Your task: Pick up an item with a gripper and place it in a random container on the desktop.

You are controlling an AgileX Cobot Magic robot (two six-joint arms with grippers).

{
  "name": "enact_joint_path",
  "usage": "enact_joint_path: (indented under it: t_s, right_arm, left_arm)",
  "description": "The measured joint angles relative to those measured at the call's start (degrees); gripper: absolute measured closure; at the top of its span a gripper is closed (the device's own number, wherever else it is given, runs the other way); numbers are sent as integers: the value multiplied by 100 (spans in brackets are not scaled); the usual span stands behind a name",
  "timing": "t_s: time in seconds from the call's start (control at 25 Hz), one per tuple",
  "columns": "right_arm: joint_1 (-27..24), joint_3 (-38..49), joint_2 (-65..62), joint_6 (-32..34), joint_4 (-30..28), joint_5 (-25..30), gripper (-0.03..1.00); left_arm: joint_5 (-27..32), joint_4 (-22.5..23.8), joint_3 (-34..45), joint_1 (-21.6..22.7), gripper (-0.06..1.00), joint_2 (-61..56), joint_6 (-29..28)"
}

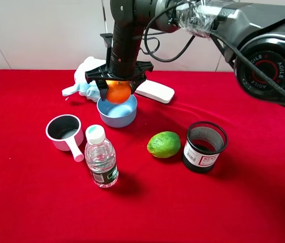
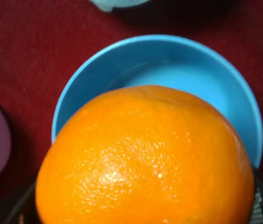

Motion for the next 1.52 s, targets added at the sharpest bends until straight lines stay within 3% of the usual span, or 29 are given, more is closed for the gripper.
enact_joint_path:
  t_s: [0.4, 0.68, 1.12, 1.52]
  right_arm:
    - [0, 0, 0, 4, -78, -29, 41]
    - [0, -12, 0, 4, -78, -11, 28]
    - [0, -12, 0, 4, -78, 16, 28]
    - [0, -12, -246, -230, -373, 531, 28]
  left_arm:
    - [0, 0, 0, 0, -5, 0, 0]
    - [0, 0, 0, 0, -5, 0, 0]
    - [0, 0, 0, 0, -5, 0, 0]
    - [0, 0, 0, 0, -5, 0, 0]
